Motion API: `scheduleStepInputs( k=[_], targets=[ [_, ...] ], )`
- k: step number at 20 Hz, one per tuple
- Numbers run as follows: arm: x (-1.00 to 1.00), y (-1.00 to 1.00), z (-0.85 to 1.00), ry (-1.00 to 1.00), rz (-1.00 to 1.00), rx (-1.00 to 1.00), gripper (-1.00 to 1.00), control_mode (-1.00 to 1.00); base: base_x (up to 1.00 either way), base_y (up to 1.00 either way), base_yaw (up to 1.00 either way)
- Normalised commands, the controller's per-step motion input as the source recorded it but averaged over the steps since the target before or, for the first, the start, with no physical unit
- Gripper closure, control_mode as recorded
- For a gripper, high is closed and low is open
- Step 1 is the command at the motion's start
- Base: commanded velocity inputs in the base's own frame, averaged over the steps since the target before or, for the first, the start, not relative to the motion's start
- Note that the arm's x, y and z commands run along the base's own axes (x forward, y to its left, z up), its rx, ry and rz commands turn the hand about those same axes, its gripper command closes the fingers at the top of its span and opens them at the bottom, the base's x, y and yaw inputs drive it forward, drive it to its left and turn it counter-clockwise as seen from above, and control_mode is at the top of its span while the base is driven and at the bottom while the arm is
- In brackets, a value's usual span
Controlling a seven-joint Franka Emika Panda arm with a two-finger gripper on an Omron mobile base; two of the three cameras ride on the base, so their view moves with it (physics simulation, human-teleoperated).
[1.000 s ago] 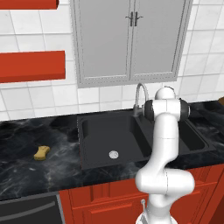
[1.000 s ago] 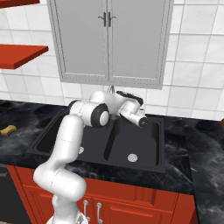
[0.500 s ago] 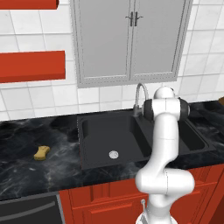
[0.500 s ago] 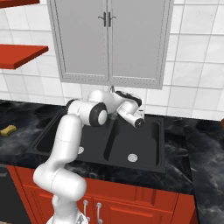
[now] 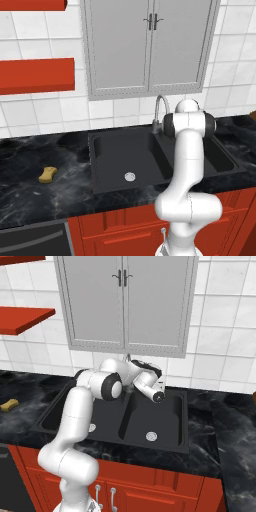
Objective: Soak the sponge with water for a few seconds and then drop it inside the sink.
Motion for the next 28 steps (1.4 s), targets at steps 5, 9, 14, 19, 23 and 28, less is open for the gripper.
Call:
scheduleStepInputs(
  k=[5,9,14,19,23,28],
  targets=[
    [0.18,-0.41,-0.02,0.00,0.00,0.00,-1.00,-1.00,0.00,0.00,0.00],
    [0.24,-0.48,-0.03,0.00,0.00,0.00,-1.00,-1.00,0.00,0.00,0.00],
    [0.16,-0.53,-0.04,0.00,0.00,0.00,-1.00,-1.00,0.00,0.00,0.00],
    [0.06,-0.60,-0.06,0.00,-0.02,0.00,-1.00,-1.00,0.00,0.00,0.00],
    [0.01,-0.62,-0.09,0.00,-0.03,0.00,-1.00,-1.00,0.00,0.00,0.00],
    [0.00,-0.62,-0.12,0.00,-0.04,0.00,-1.00,-1.00,0.00,0.00,0.00]
  ],
)
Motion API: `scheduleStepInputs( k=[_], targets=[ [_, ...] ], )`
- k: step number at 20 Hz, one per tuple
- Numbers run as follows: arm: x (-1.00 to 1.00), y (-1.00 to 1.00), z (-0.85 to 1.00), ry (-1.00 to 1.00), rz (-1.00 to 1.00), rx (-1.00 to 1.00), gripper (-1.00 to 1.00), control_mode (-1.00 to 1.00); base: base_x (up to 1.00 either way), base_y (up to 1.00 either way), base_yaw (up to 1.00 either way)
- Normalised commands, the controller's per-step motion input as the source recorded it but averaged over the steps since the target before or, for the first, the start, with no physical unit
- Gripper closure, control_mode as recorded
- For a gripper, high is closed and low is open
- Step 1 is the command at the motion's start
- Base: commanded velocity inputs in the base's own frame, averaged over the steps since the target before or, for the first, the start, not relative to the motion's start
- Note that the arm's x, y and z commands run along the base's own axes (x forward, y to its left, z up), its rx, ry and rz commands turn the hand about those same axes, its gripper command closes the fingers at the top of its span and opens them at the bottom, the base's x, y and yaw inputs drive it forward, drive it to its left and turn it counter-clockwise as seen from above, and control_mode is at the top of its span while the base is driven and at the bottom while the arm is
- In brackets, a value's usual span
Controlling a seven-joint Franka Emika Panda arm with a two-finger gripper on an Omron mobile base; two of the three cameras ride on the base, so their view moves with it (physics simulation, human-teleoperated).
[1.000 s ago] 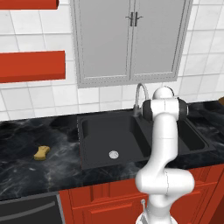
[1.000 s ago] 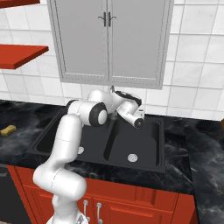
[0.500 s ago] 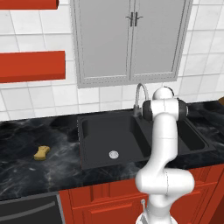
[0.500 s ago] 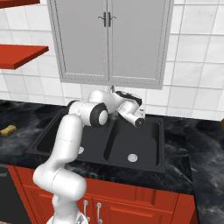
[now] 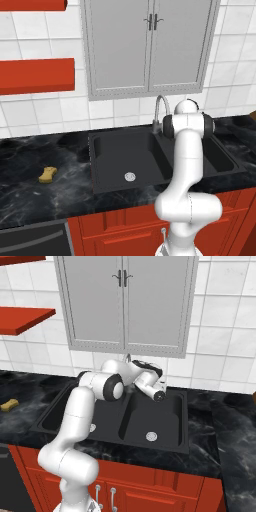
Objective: Soak the sponge with water for a few seconds and then drop it inside the sink.
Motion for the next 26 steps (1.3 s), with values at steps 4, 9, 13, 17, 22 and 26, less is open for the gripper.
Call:
scheduleStepInputs(
  k=[4,9,13,17,22,26],
  targets=[
    [0.00,-0.64,-0.16,0.00,-0.04,0.00,-1.00,-1.00,0.00,0.00,0.00],
    [0.00,-0.65,-0.15,0.00,-0.04,0.00,-1.00,-1.00,0.00,0.00,0.00],
    [0.00,-0.64,-0.22,0.00,-0.04,0.00,-1.00,-1.00,0.00,0.00,0.00],
    [0.00,-0.53,-0.02,0.00,-0.03,0.00,-1.00,-1.00,0.00,0.00,0.00],
    [0.00,-0.39,0.18,0.00,-0.03,0.00,-1.00,-1.00,0.00,0.00,0.00],
    [0.00,-0.38,0.27,0.01,-0.03,0.01,-1.00,-1.00,0.00,0.00,0.00]
  ],
)
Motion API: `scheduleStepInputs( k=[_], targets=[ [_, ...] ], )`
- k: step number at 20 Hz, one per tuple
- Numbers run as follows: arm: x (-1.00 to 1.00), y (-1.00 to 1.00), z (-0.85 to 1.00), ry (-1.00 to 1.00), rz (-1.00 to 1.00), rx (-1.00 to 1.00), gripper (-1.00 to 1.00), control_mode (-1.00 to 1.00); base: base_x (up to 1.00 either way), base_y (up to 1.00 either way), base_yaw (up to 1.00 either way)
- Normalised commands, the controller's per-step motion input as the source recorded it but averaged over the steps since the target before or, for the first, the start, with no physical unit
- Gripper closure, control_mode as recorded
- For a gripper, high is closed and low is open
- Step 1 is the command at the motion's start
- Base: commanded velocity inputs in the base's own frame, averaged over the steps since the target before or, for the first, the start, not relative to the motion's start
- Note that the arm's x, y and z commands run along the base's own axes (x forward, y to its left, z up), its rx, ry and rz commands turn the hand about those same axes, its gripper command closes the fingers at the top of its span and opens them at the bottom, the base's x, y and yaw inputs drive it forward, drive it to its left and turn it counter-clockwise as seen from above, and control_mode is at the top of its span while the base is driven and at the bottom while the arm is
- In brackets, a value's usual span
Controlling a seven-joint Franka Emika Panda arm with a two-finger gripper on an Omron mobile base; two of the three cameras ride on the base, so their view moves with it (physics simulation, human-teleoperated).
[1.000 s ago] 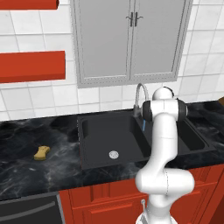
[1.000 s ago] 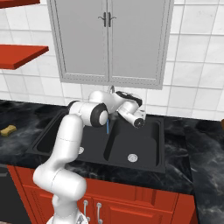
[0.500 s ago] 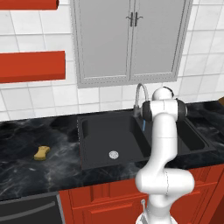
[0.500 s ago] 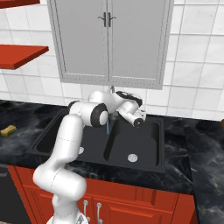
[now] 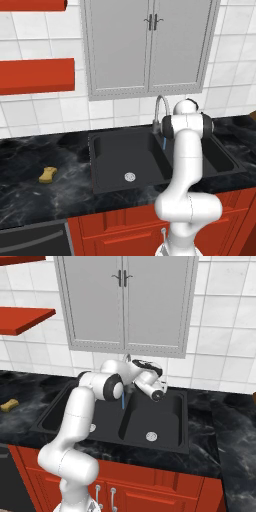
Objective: Soak the sponge with water for a few seconds and then drop it inside the sink.
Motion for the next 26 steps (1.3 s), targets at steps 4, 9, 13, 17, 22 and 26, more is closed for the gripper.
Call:
scheduleStepInputs(
  k=[4,9,13,17,22,26],
  targets=[
    [0.00,-0.39,0.38,0.06,-0.02,0.01,-1.00,-1.00,0.00,0.00,0.00],
    [0.00,-0.33,0.51,0.08,-0.03,0.00,-1.00,-1.00,0.00,0.00,0.00],
    [0.00,-0.31,0.42,0.02,-0.03,0.01,-1.00,-1.00,0.00,0.00,0.00],
    [0.00,-0.30,0.26,0.00,-0.03,0.04,-1.00,-1.00,0.00,0.00,0.00],
    [-0.15,-0.18,0.16,0.01,-0.01,0.04,-1.00,-1.00,0.00,0.00,0.00],
    [-0.41,-0.04,0.11,0.00,0.00,0.02,-1.00,-1.00,0.00,0.00,0.00]
  ],
)
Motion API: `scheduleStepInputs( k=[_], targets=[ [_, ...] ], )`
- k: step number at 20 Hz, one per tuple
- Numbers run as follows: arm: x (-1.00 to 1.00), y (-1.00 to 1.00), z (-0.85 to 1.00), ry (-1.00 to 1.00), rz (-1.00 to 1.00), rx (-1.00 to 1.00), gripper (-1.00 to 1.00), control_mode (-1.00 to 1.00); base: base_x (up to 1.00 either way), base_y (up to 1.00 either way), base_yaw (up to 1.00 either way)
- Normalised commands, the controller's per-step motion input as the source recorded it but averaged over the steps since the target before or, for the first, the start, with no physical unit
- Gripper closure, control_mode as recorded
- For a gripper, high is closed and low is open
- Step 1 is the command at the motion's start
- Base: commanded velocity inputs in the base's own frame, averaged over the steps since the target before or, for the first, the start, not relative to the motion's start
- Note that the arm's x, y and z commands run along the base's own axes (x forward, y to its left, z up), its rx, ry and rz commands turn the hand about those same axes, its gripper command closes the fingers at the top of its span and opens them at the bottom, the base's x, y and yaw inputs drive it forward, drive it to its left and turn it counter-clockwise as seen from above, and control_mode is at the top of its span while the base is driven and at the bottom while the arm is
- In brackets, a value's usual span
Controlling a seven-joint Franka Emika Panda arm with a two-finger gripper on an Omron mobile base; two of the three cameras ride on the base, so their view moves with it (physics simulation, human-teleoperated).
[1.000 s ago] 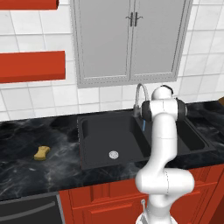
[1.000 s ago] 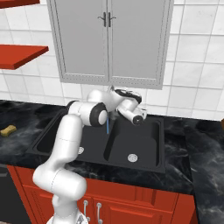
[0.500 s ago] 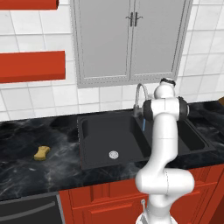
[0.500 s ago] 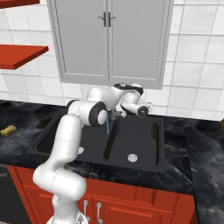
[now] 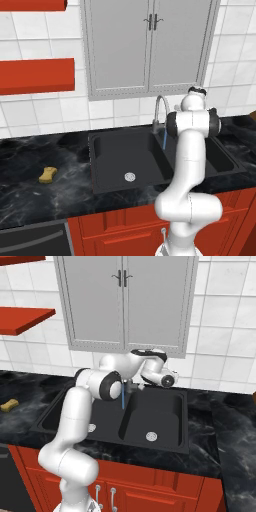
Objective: Soak the sponge with water for a few seconds and then drop it inside the sink.
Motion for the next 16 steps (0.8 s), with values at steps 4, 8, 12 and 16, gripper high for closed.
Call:
scheduleStepInputs(
  k=[4,8,12,16],
  targets=[
    [-0.47,0.00,0.18,0.00,0.00,0.00,-1.00,-1.00,0.00,0.00,0.00],
    [-0.43,0.00,0.26,0.02,0.00,0.00,-1.00,-1.00,0.00,0.00,0.00],
    [-0.39,0.00,0.33,0.02,0.00,0.00,-1.00,-1.00,0.00,0.00,0.00],
    [-0.39,0.00,0.31,0.01,0.00,0.00,-1.00,-1.00,0.00,0.00,0.00]
  ],
)
